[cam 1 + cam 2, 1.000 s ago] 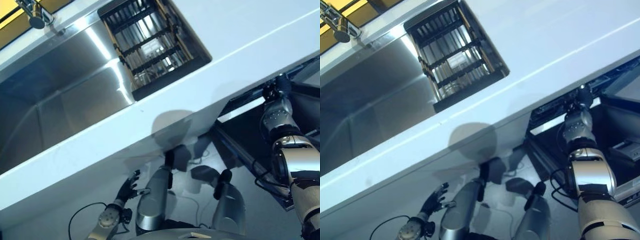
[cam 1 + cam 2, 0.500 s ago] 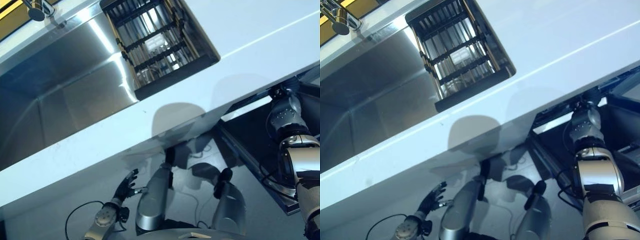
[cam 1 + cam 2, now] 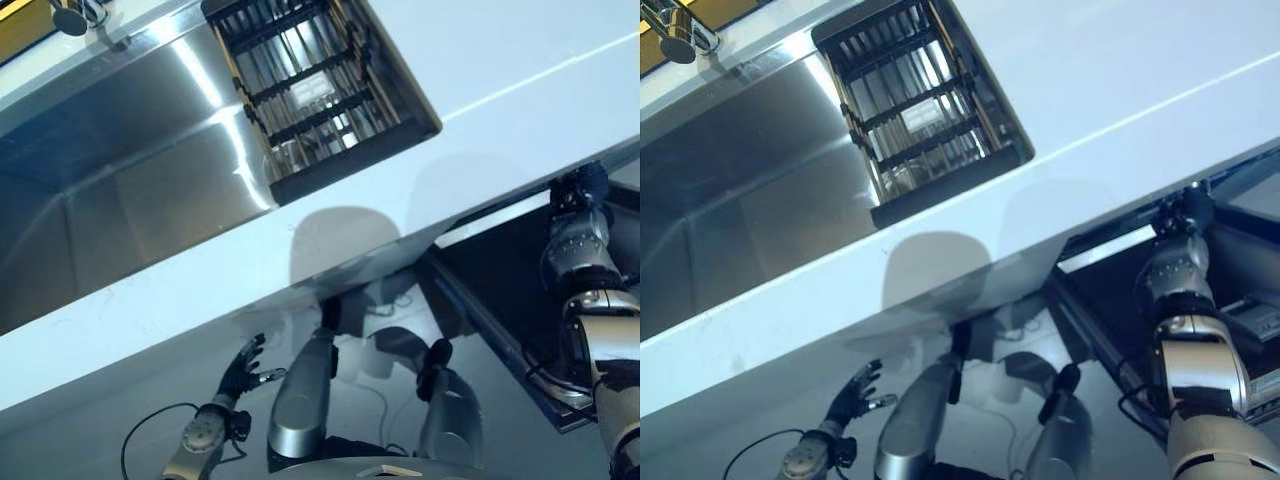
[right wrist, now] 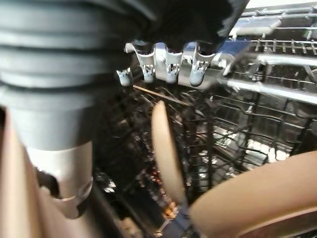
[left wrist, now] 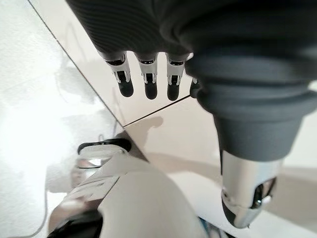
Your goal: Pick up plates and place into dishwasher.
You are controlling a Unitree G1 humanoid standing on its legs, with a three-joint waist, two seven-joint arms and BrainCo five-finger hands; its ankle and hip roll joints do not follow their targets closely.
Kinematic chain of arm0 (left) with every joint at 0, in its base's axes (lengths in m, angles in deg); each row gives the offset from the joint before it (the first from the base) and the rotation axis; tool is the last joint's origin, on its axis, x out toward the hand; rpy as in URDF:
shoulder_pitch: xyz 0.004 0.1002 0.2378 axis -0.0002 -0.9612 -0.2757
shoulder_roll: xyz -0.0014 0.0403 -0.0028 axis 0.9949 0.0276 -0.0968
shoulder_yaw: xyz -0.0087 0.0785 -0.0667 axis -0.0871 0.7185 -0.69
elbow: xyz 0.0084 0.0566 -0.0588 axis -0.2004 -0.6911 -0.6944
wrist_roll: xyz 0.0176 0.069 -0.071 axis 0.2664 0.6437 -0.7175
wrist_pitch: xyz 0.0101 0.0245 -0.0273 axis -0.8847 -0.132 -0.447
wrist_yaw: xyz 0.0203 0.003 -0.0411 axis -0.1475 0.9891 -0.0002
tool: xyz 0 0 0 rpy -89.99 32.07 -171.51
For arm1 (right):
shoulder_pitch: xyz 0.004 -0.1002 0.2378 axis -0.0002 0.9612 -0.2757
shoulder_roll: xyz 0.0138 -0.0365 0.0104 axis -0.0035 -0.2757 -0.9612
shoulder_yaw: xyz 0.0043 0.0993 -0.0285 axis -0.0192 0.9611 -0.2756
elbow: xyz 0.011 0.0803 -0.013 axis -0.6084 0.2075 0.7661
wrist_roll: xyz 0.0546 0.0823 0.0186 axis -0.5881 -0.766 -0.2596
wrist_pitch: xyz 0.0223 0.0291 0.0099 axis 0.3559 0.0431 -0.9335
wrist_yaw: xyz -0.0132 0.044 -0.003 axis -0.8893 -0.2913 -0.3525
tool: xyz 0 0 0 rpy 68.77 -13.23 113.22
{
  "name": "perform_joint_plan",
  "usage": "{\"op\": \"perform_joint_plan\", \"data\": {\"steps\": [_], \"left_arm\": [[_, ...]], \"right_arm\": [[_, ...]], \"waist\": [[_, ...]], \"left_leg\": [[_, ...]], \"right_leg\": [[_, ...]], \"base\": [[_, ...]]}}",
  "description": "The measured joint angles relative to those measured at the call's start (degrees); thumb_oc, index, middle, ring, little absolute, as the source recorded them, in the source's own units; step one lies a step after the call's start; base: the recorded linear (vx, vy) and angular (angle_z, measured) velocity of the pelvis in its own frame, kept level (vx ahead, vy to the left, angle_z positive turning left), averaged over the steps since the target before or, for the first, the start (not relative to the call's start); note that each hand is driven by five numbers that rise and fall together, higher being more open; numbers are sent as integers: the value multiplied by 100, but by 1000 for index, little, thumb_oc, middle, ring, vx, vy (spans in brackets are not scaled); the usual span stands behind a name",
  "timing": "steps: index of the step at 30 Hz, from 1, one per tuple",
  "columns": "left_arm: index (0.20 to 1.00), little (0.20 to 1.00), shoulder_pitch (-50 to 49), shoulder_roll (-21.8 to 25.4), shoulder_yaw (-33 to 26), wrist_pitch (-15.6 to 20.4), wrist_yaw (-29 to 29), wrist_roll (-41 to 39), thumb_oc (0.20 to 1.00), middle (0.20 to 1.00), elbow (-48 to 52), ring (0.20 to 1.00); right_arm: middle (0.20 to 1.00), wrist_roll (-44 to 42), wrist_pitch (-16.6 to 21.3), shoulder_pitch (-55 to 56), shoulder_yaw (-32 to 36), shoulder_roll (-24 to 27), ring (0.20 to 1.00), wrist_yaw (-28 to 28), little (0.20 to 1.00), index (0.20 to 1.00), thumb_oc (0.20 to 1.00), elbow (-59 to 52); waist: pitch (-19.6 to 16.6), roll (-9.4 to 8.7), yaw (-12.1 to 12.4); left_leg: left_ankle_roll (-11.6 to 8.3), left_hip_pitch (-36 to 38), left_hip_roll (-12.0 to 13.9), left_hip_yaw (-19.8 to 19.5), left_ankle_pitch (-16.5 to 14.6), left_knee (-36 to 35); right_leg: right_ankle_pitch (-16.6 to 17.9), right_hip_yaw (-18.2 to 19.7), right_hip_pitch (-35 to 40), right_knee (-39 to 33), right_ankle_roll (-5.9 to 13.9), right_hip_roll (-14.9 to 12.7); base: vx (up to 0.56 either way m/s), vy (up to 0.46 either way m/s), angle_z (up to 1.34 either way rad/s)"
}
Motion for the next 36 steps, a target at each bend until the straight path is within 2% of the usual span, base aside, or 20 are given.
{"op": "perform_joint_plan", "data": {"steps": [5, 7, 11, 18, 19, 23, 31, 36], "left_arm": [[1000, 1000, -100, -11, -275, 77, -9, 53, 1000, 1000, -168, 1000], [1000, 1000, -122, -20, -443, 77, -5, 56, 1000, 1000, -372, 1000], [1000, 1000, -219, -119, -707, 71, -14, 110, 1000, 1000, -809, 1000], [1000, 1000, -443, -369, -969, -25, -16, 292, 1000, 1000, -1472, 1000], [1000, 1000, -520, -410, -997, -51, -18, 323, 1000, 1000, -1491, 1000], [1000, 1000, -621, -518, -1081, -68, -27, 509, 1000, 1000, -1592, 1000], [1000, 1000, -674, -646, -1080, -73, -68, 738, 1000, 1000, -1771, 1000], [1000, 1000, -562, -655, -1070, -126, -100, 738, 1000, 1000, -2006, 1000]], "right_arm": [[1000, -196, 47, 749, 362, -136, 1000, -12, 1000, 1000, 1000, -300], [1000, -281, 124, 1082, 534, -241, 1000, 15, 1000, 1000, 1000, -419], [1000, -161, 229, 1734, 591, -373, 1000, 156, 1000, 1000, 1000, -731], [1000, 600, 249, 2913, 542, -781, 1000, 350, 1000, 1000, 1000, -1762], [1000, 817, 257, 3144, 539, -846, 1000, 411, 1000, 1000, 1000, -1977], [1000, 1633, 431, 3807, 557, -877, 1000, 700, 1000, 1000, 1000, -2355], [1000, 2046, 518, 4608, 666, -993, 1000, 1270, 1000, 1000, 1000, -2467], [1000, 2014, 508, 4581, 518, -1169, 1000, 1353, 1000, 1000, 1000, -2247]], "waist": [[-206, -365, -95], [-310, -505, -222], [-802, -696, -361], [-1448, -858, -567], [-1604, -901, -692], [-1932, -984, -928], [-2211, -1021, -1301], [-2227, -1051, -1254]], "left_leg": [[-25, 269, 57, 125, -24, -165], [-37, 453, 65, 158, -22, -244], [-28, 679, 99, 308, -39, -417], [-43, 1122, 168, 624, -61, -726], [-49, 1147, 197, 648, -65, -756], [-41, 1274, 232, 813, -52, -900], [-45, 1443, 283, 1026, -20, -1071], [-164, 1372, 325, 1080, -190, -809]], "right_leg": [[128, 67, 289, -338, 16, 117], [208, 73, 532, -567, 69, 156], [339, 165, 751, -917, 94, 210], [419, 420, 987, -1226, 54, 305], [446, 456, 994, -1285, 54, 324], [498, 614, 990, -1388, 57, 373], [615, 831, 976, -1591, 64, 454], [664, 1116, 774, -1525, 29, 569]], "base": [[43, -19, -12], [48, -14, -4], [21, -5, -13], [9, 12, -22], [-21, 15, -21], [-72, 6, -22], [-84, -45, -16], [-184, -160, -32]]}}
